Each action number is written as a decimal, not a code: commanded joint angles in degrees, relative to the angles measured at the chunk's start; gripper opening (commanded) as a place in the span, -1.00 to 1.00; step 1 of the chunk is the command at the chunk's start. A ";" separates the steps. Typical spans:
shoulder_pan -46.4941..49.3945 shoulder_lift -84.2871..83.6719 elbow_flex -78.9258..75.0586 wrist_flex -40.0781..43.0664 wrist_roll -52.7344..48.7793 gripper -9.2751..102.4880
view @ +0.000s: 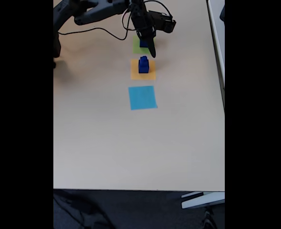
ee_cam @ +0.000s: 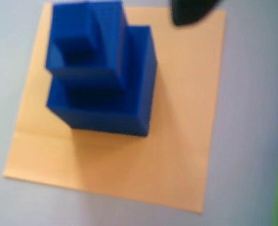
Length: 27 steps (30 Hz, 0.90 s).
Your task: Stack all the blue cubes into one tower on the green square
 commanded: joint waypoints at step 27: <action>1.32 -1.05 2.55 0.97 -3.43 -0.33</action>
